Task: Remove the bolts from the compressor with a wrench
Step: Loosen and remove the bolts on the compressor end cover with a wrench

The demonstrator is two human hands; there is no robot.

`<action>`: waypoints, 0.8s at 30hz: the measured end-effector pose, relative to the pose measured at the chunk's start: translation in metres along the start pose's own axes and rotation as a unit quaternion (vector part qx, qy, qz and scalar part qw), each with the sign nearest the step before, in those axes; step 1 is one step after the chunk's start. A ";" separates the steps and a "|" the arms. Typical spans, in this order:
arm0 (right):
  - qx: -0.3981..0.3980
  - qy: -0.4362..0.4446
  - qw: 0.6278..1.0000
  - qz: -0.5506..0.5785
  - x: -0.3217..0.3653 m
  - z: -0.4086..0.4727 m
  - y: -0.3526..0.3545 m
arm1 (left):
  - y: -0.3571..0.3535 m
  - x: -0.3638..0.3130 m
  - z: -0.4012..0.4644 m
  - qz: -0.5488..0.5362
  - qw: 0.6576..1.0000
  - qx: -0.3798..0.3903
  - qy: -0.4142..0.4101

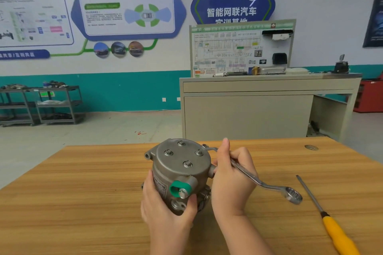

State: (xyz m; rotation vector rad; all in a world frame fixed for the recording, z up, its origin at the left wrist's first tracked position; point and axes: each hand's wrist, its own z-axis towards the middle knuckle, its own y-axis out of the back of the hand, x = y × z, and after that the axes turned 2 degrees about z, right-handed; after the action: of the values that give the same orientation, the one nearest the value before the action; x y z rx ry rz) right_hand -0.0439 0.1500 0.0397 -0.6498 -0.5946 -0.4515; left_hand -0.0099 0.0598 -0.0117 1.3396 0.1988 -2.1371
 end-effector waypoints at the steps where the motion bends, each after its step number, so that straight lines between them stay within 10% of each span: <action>1: 0.006 -0.014 1.000 0.005 -0.001 0.000 -0.001 | 0.001 0.000 0.000 -0.001 1.000 -0.002 -0.001; 24: 0.230 0.222 0.939 -0.124 0.003 0.006 0.013 | -0.003 -0.021 -0.007 0.014 0.999 -0.004 0.048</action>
State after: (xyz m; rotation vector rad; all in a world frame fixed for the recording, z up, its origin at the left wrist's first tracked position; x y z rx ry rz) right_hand -0.0363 0.1625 0.0403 -0.0152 -0.3293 -0.6471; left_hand 0.0003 0.0733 0.0026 1.4347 0.2246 -2.0478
